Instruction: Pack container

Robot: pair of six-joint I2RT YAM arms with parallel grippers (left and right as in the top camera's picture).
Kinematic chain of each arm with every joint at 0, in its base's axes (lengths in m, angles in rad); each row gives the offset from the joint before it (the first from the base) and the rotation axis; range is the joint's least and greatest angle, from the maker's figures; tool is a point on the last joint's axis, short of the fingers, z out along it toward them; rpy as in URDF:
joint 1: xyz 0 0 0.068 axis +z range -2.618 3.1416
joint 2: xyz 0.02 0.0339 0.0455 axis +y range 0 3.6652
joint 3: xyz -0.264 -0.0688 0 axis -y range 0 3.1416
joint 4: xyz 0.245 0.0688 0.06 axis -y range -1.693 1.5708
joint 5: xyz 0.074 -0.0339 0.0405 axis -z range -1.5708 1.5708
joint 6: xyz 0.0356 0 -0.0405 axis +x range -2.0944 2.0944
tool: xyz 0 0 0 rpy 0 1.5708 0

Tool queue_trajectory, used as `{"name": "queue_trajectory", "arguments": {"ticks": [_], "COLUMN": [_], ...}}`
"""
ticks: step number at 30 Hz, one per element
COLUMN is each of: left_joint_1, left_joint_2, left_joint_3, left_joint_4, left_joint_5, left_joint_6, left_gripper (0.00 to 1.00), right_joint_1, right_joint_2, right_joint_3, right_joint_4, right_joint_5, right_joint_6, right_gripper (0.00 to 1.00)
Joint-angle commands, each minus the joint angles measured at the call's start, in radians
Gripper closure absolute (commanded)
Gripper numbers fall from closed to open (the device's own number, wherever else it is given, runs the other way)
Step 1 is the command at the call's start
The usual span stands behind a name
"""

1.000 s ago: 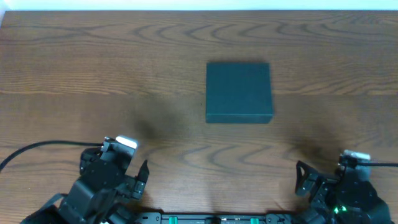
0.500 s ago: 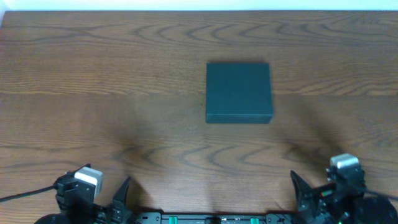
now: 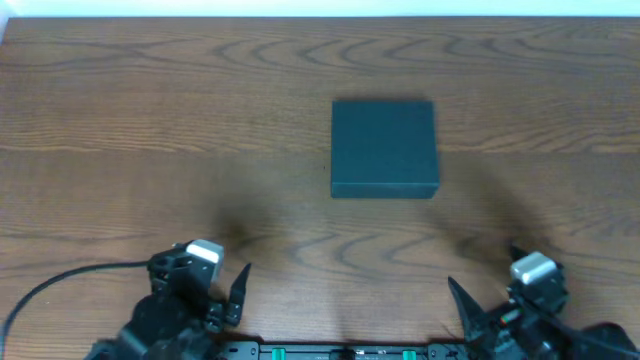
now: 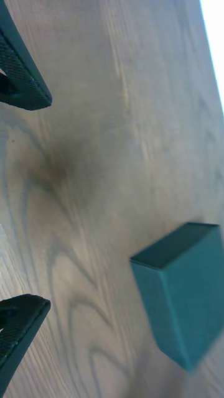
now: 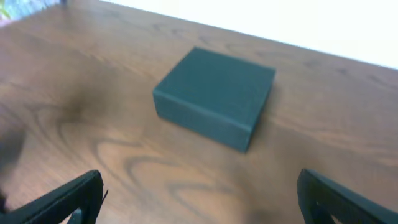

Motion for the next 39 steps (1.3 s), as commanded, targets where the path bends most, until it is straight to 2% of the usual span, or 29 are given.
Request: {"name": "queue_trajectory", "arguments": {"ticks": [1,5,8,14,18,21,26,39], "left_joint_1": [0.002,0.002,0.002,0.002,0.002,0.002,0.002,0.002], "left_joint_2": [-0.002,-0.002,-0.002,-0.002,-0.002,-0.002,-0.002,-0.002], "left_joint_3": [-0.037,-0.079,-0.082,-0.085,-0.112,-0.162,-0.225,-0.227], "left_joint_4": [0.034,0.059,0.037,0.024,0.036,0.042,0.044,0.044], "left_joint_5": [-0.030,-0.105,-0.165,-0.171,-0.178,-0.177,-0.185,-0.172], "left_joint_6": [0.011,0.006,-0.074,-0.094,-0.095,-0.114,-0.113,-0.119], "left_gripper": [0.04,0.04,0.04,0.05,0.04,0.04,0.04,0.04], "right_joint_1": [-0.006,-0.006,-0.007,-0.006,-0.006,-0.006,-0.006,-0.006], "right_joint_2": [0.006,0.014,0.014,0.014,0.014,0.014,0.014,0.014], "right_joint_3": [-0.063,-0.161,-0.245,-0.334,-0.396,-0.444,-0.457,-0.457], "right_joint_4": [0.061,0.076,0.133,0.150,0.163,0.166,0.148,0.123], "right_joint_5": [-0.003,0.105,0.128,0.166,0.156,0.155,0.146,0.146], "right_joint_6": [-0.032,-0.075,-0.074,-0.075,-0.179,-0.189,-0.186,-0.186], "right_gripper": [0.01,0.01,0.01,0.01,0.01,0.01,0.01,0.01]}}
